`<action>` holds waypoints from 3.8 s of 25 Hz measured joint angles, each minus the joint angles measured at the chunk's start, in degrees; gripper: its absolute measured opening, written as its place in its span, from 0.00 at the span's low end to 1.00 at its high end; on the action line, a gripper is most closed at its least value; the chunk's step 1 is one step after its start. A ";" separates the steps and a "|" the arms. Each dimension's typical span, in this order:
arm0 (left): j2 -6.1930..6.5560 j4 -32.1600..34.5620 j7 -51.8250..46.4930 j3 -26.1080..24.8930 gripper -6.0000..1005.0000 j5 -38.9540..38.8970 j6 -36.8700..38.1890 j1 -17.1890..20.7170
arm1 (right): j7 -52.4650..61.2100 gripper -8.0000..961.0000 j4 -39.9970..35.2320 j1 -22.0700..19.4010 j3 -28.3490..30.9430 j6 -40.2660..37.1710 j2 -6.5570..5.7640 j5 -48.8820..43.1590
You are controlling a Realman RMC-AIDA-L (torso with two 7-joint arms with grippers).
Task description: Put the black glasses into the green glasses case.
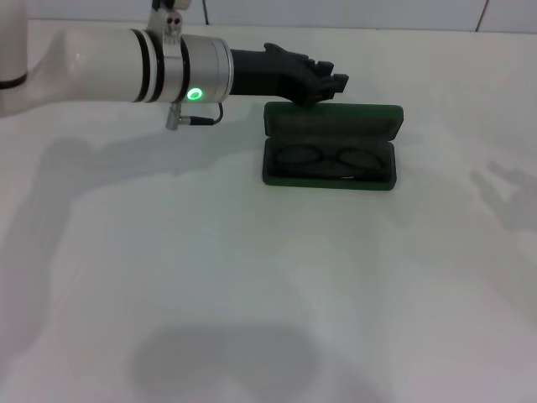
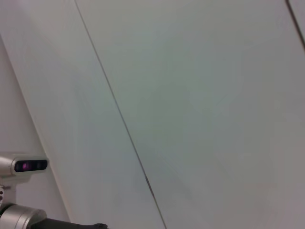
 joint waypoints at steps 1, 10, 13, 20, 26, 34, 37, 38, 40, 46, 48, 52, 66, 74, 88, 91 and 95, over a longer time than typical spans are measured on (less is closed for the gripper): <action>-0.23 -0.03 0.19 0.00 0.30 0.03 -0.25 0.10 | -0.12 0.35 0.28 0.44 -0.07 0.34 -0.01 -0.21; -1.78 -0.26 1.04 0.35 0.29 0.49 -2.66 0.18 | -0.28 0.35 2.50 2.51 -0.08 2.38 -0.02 -1.30; -1.94 -0.56 0.98 0.35 0.29 1.76 -3.44 -0.27 | -0.30 0.35 3.21 2.75 -0.07 2.91 -0.08 -1.30; -2.03 -1.25 0.96 0.35 0.28 2.14 -3.58 -0.55 | -0.34 0.36 3.46 2.83 -0.02 3.69 -0.10 -1.30; -2.05 -2.59 1.00 0.35 0.28 2.25 -3.54 -0.62 | -0.34 0.36 3.51 2.97 -0.01 4.18 -0.10 -1.29; -2.05 -3.16 0.52 0.65 0.27 2.47 -0.56 0.15 | -0.34 0.36 3.61 3.06 -0.01 4.38 0.03 -1.81; -2.13 -3.20 0.50 1.04 0.26 2.55 0.16 0.71 | -0.34 0.36 3.61 3.08 -0.01 4.38 0.04 -1.84; -2.15 -3.35 0.48 1.13 0.26 2.55 0.25 0.85 | -0.34 0.36 3.61 3.08 -0.01 4.38 0.04 -1.84; -2.17 -3.76 0.45 1.18 0.22 2.56 0.36 0.96 | -0.34 0.36 3.61 3.09 -0.01 4.33 0.06 -1.87; -2.60 -6.02 1.03 2.41 0.12 2.63 3.17 2.01 | -0.38 0.37 3.62 3.10 -0.01 4.31 0.17 -1.87; -2.78 -5.68 2.15 2.76 0.11 1.77 5.05 2.70 | -0.45 0.37 3.66 3.09 -0.02 4.29 0.17 -1.87; -2.81 -4.47 8.15 2.67 0.11 -5.50 13.02 4.86 | -0.64 0.37 3.70 2.55 -0.02 3.17 -0.05 -1.87; 3.87 6.18 18.47 -1.80 0.35 -19.70 39.49 26.38 | -3.39 0.64 4.13 10.32 -7.99 -18.38 0.84 -7.17; 7.15 4.24 20.46 -1.58 0.66 -14.05 52.99 26.83 | -1.04 0.85 3.62 14.74 -17.04 -18.23 0.69 -3.24; 6.74 4.01 20.62 -2.21 0.75 -12.54 54.79 27.39 | 0.31 0.93 4.04 16.76 -22.17 -17.88 0.87 -2.02; 6.80 3.89 20.63 -2.30 0.75 -12.54 54.48 27.41 | 0.18 0.93 4.05 16.82 -22.65 -17.88 0.86 -1.94; 6.82 3.80 20.64 -2.97 0.75 -12.55 54.33 27.42 | -0.06 0.93 4.11 16.81 -23.20 -17.88 0.86 -1.94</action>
